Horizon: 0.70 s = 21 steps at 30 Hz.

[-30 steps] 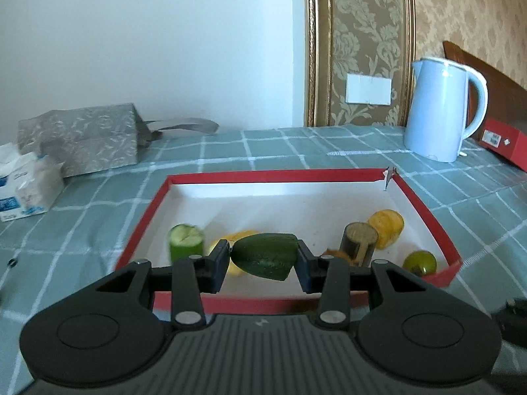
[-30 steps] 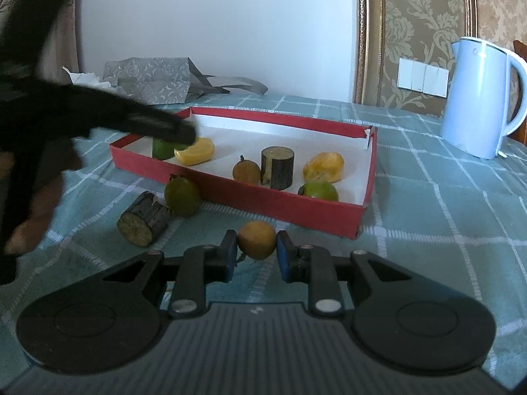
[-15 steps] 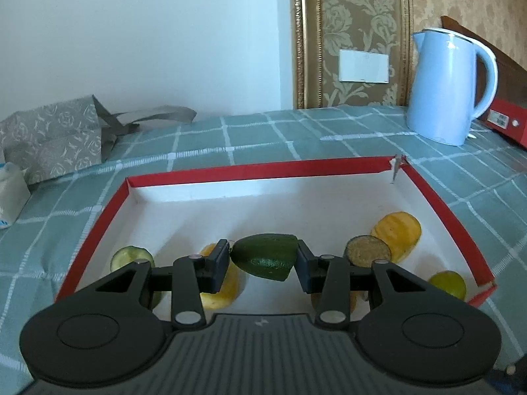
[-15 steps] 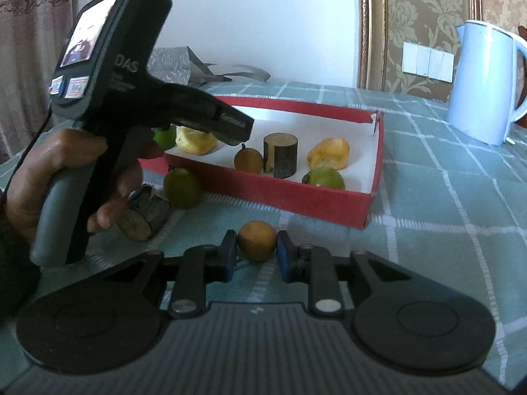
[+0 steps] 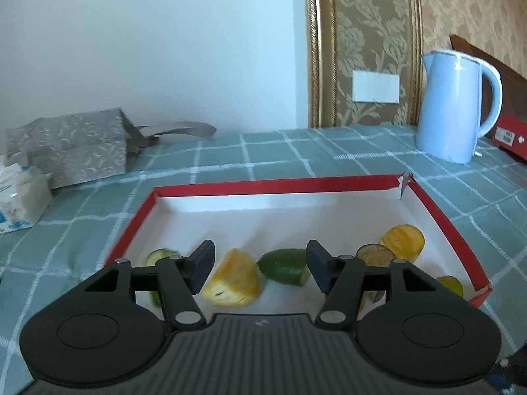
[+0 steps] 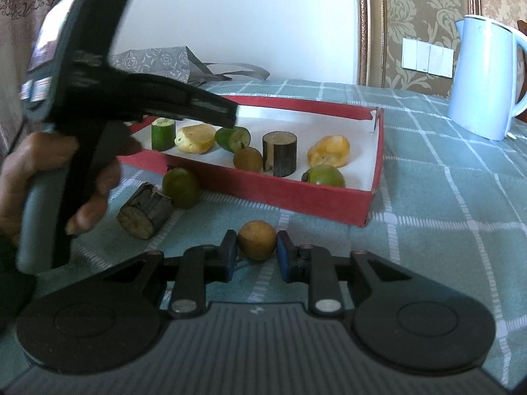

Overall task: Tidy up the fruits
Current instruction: 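Carry the brown round fruit with the right gripper toward the red box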

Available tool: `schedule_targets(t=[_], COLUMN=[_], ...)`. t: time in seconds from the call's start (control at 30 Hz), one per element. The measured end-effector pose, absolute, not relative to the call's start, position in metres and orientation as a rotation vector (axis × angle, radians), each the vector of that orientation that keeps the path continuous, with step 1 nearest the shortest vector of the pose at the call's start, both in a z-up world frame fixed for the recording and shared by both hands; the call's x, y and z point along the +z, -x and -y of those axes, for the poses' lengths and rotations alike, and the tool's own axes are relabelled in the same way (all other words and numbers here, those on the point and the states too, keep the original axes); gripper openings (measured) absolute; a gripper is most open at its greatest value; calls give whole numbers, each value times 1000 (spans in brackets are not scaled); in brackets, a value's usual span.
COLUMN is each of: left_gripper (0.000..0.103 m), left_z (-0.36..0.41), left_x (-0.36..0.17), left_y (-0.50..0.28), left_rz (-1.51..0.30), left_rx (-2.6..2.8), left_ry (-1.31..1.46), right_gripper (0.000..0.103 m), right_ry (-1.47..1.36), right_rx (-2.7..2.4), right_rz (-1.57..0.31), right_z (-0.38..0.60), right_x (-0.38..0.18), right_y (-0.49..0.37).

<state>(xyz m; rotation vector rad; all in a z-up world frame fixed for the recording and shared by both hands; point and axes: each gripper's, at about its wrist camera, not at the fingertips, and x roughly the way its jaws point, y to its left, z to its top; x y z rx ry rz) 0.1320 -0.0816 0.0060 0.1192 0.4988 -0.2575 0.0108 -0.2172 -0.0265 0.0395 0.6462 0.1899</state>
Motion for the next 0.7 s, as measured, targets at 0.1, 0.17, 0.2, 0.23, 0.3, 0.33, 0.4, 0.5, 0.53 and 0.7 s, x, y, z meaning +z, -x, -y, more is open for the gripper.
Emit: schedule_targets(t=[0.1, 0.17, 0.2, 0.23, 0.3, 0.33, 0.4, 0.5, 0.53, 0.7], left_gripper=[61, 61, 61, 62, 65, 68, 68, 68, 68, 68], left_z=[68, 57, 52, 47, 36, 30, 19, 1, -4, -14], left_x=[7, 5, 3, 2, -2, -3, -3, -3, -3, -8], left_y=[-121, -110, -105, -100, -89, -84, -75, -65, -63, -58], left_rz=[-500, -498, -494, -493, -507, -503, -502, -504, -503, -526], left_rx=[-241, -220, -208, -196, -174, -168, -147, -159, -162, -153], left_ry=[-93, -86, -86, -86, -81, -72, -55, 4, 19, 17], right_gripper=[24, 24, 24, 24, 24, 24, 24, 24, 24, 24], right_ry=[-39, -39, -38, -37, -35, -33, -29, -29, -30, -14], right_rx=[186, 183, 182, 180, 177, 176, 174, 167, 164, 145], right_rz=[-640, -634, -630, -626, -622, -619, -617, -610, -610, -589], right_z=[217, 217, 217, 217, 217, 217, 217, 217, 217, 216], right_x=[-26, -26, -25, -25, -24, -24, -24, -23, -23, -21], right_y=[-9, -8, -7, -7, -7, -6, -5, -4, -4, -1])
